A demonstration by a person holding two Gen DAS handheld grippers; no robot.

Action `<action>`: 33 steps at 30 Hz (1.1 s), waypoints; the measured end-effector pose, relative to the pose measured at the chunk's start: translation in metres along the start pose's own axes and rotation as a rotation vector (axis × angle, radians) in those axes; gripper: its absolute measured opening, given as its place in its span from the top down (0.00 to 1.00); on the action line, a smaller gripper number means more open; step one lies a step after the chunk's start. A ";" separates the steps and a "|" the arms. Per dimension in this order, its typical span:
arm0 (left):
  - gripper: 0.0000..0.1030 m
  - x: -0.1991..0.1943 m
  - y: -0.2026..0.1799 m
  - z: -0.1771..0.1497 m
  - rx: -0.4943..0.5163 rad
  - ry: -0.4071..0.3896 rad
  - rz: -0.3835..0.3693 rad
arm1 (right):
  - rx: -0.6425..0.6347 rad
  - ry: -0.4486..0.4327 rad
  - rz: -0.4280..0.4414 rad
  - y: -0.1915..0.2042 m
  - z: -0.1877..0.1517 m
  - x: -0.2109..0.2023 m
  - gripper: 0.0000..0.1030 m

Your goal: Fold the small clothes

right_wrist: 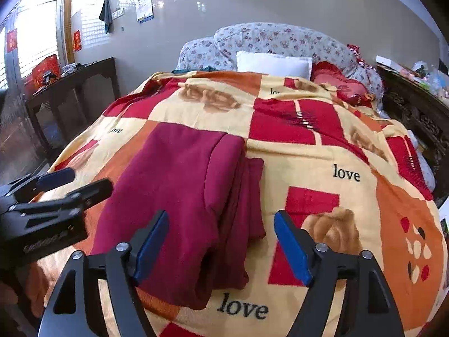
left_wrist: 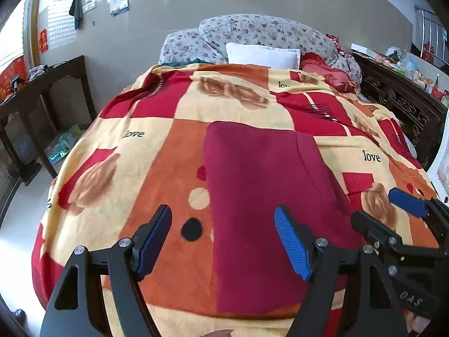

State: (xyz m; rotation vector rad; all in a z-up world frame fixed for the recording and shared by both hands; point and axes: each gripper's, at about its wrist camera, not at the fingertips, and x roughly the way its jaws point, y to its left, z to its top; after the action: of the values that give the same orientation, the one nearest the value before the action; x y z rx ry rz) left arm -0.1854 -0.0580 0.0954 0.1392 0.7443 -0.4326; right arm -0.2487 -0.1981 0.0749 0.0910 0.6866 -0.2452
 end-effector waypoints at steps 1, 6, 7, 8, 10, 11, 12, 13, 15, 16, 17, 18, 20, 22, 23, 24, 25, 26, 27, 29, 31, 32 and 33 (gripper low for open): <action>0.27 -0.003 0.002 -0.001 -0.004 -0.004 0.005 | 0.005 -0.009 -0.004 0.001 0.000 -0.001 0.15; 0.26 -0.016 0.011 -0.005 -0.019 -0.039 0.027 | 0.014 -0.020 -0.007 0.007 0.001 -0.003 0.09; 0.26 -0.018 0.012 -0.006 -0.021 -0.042 0.027 | 0.015 -0.018 -0.006 0.007 0.001 -0.003 0.09; 0.26 -0.019 0.012 -0.007 -0.025 -0.048 0.026 | 0.018 -0.014 -0.008 0.007 0.000 -0.003 0.09; 0.25 -0.021 0.011 -0.008 -0.023 -0.056 0.025 | 0.022 -0.010 -0.013 0.008 0.000 -0.002 0.07; 0.25 -0.021 0.010 -0.008 -0.020 -0.056 0.026 | 0.026 -0.009 -0.016 0.007 -0.001 -0.003 0.07; 0.25 -0.021 0.008 -0.009 -0.011 -0.057 0.030 | 0.032 -0.008 -0.017 0.006 -0.001 -0.003 0.06; 0.25 -0.021 0.006 -0.009 -0.002 -0.056 0.035 | 0.040 -0.008 -0.017 0.005 -0.001 -0.003 0.05; 0.25 -0.020 0.003 -0.010 0.014 -0.057 0.040 | 0.061 -0.007 -0.017 0.001 -0.001 -0.003 0.04; 0.25 -0.021 0.003 -0.010 0.018 -0.060 0.041 | 0.069 -0.006 -0.016 -0.001 -0.001 -0.002 0.04; 0.25 -0.021 0.002 -0.011 0.018 -0.063 0.042 | 0.076 -0.004 -0.018 -0.002 -0.001 -0.002 0.04; 0.25 -0.021 0.002 -0.011 0.018 -0.065 0.041 | 0.082 -0.002 -0.020 -0.003 -0.001 -0.001 0.04; 0.25 -0.021 0.002 -0.012 0.016 -0.064 0.037 | 0.085 0.005 -0.020 -0.004 -0.001 0.001 0.04; 0.25 -0.021 0.002 -0.012 0.017 -0.064 0.039 | 0.083 0.009 -0.024 -0.003 -0.001 0.002 0.03; 0.25 -0.021 0.002 -0.012 0.017 -0.062 0.040 | 0.082 0.010 -0.027 -0.002 -0.001 0.003 0.03; 0.25 -0.021 0.002 -0.012 0.017 -0.061 0.040 | 0.082 0.011 -0.027 -0.002 -0.001 0.004 0.03; 0.25 -0.020 0.001 -0.012 0.017 -0.058 0.040 | 0.081 0.014 -0.025 -0.002 -0.001 0.005 0.03; 0.25 -0.019 0.002 -0.013 0.015 -0.057 0.040 | 0.080 0.017 -0.024 -0.001 -0.001 0.006 0.03; 0.25 -0.019 0.002 -0.013 0.012 -0.056 0.040 | 0.079 0.017 -0.025 0.000 -0.001 0.006 0.03; 0.25 -0.017 0.003 -0.013 0.008 -0.051 0.037 | 0.077 0.019 -0.024 0.001 -0.002 0.007 0.03; 0.25 -0.015 0.004 -0.013 0.005 -0.045 0.036 | 0.078 0.024 -0.020 0.001 -0.002 0.008 0.03; 0.25 -0.014 0.005 -0.013 0.005 -0.044 0.036 | 0.082 0.026 -0.017 0.001 -0.002 0.008 0.03; 0.25 -0.014 0.005 -0.013 0.005 -0.044 0.037 | 0.086 0.026 -0.016 0.000 -0.002 0.009 0.03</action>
State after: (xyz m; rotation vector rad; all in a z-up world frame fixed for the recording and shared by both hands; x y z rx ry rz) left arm -0.2005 -0.0457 0.0958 0.1473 0.6960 -0.4012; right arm -0.2436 -0.1989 0.0678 0.1711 0.7029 -0.2890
